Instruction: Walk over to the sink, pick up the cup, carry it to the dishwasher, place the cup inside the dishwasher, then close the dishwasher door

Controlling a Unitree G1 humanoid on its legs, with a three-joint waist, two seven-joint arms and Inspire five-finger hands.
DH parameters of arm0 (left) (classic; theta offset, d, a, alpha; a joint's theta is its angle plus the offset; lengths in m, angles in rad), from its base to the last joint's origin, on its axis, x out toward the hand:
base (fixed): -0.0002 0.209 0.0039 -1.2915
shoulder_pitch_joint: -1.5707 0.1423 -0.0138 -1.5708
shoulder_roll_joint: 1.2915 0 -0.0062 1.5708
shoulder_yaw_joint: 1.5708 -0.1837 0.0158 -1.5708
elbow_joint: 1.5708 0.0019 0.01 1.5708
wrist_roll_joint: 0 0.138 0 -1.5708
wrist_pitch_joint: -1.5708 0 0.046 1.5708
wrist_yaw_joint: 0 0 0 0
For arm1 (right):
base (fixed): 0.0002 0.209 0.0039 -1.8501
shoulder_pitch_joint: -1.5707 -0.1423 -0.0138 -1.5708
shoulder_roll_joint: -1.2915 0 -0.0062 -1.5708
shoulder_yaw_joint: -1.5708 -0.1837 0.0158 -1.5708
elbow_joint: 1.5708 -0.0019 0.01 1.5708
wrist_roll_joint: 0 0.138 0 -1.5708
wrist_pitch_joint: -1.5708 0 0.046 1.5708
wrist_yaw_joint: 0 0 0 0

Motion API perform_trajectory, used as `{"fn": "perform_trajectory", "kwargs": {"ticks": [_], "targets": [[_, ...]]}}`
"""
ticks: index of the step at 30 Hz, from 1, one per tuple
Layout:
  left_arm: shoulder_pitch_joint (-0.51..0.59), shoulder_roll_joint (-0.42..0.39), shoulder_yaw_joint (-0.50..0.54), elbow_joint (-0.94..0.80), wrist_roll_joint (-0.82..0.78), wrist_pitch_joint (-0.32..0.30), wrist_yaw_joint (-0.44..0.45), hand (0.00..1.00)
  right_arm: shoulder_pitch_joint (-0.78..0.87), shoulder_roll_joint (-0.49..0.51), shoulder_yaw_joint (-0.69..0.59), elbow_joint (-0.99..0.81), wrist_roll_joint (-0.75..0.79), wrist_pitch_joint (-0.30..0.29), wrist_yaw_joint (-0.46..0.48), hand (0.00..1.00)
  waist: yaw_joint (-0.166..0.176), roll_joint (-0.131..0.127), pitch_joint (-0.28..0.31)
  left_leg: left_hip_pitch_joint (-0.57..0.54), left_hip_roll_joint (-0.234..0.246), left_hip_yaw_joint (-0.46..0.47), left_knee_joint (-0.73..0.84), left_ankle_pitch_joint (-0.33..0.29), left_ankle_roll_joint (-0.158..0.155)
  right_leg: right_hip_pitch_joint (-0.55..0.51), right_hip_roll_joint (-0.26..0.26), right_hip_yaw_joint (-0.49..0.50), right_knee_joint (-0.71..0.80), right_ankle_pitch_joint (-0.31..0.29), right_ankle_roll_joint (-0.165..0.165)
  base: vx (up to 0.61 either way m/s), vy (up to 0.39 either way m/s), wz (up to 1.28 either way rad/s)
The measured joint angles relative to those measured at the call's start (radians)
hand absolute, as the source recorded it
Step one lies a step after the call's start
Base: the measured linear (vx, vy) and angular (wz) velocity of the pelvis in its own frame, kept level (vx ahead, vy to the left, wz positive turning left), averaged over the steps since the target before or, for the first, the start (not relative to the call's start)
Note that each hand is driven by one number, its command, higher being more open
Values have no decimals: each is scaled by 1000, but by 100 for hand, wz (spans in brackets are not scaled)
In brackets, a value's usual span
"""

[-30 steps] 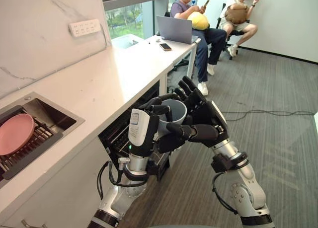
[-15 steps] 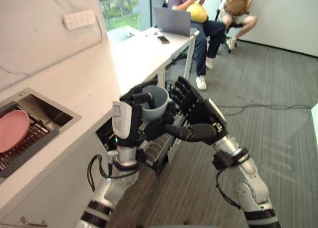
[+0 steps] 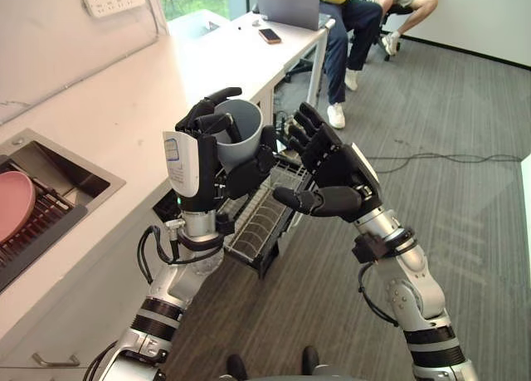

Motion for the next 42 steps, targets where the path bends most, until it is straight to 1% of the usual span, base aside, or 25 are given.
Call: {"fn": "perform_trajectory", "kwargs": {"ticks": [2,4,7,9,14,19,23,25,29,33,38,42], "targets": [[27,0,0,-10,7,-15,-8,0,26,0,0,-28,-26,0,10,100,0,2,1,17,0,-2,-1,-3,-1,3,-3,-2,22,-28,-3,-68,12,3],[62,1,0,-32,8,-21,-24,0,54,0,0,-48,-37,0,14,100,0,2,1,27,0,-4,-1,-3,-1,12,-4,-4,24,-33,0,-21,5,1],[109,1,-2,-83,8,-30,-42,0,92,-3,0,-56,-90,0,13,100,5,2,1,31,0,-6,-1,-3,-1,17,-5,-6,22,-33,0,6,1,2],[113,1,-9,-92,7,-40,-59,0,117,-12,1,-56,-124,0,9,100,10,1,0,38,-1,-12,-1,-1,2,30,-6,-13,18,-23,1,28,5,8],[155,2,-25,-194,6,-55,-136,0,133,-29,2,-56,-193,2,-3,100,20,1,-3,55,-4,-21,0,1,4,60,-4,-24,5,-18,4,25,2,5],[169,4,-66,-210,4,-71,-193,0,134,-45,5,-55,-216,5,-22,100,27,0,-8,67,-4,-25,-1,1,4,74,-4,-28,4,-19,4,3,-2,1],[220,4,-100,-217,1,-75,-237,0,161,-45,11,-54,-220,6,-31,100,28,0,-34,70,-4,-26,-1,1,4,81,-5,-29,-5,-19,5,0,0,0],[241,4,-107,-242,1,-75,-258,0,163,-45,11,-53,-225,6,-40,100,27,0,-36,73,-3,-25,-1,1,4,83,-5,-29,-7,-21,7,0,0,0],[251,-3,-114,-246,-6,-75,-279,0,163,-49,15,-52,-226,6,-40,100,29,-2,-43,76,-3,-27,-1,-1,1,87,-6,-30,-9,-29,2,0,0,0],[268,-8,-131,-246,-26,-75,-287,0,180,-48,21,-52,-228,6,-40,100,32,-1,-60,75,-3,-29,-1,-1,1,89,-7,-33,-12,-29,3,0,0,0],[278,-14,-145,-246,-43,-75,-298,0,181,-47,26,-52,-233,6,-40,100,37,-1,-67,75,-3,-34,-1,-1,1,92,-7,-37,-15,-27,6,3,0,1],[286,-43,-159,-246,-46,-74,-309,0,181,-42,40,-52,-233,7,-49,100,50,-2,-71,74,-4,-48,-1,-1,1,101,-8,-51,-22,-27,6,14,-1,8]]}}
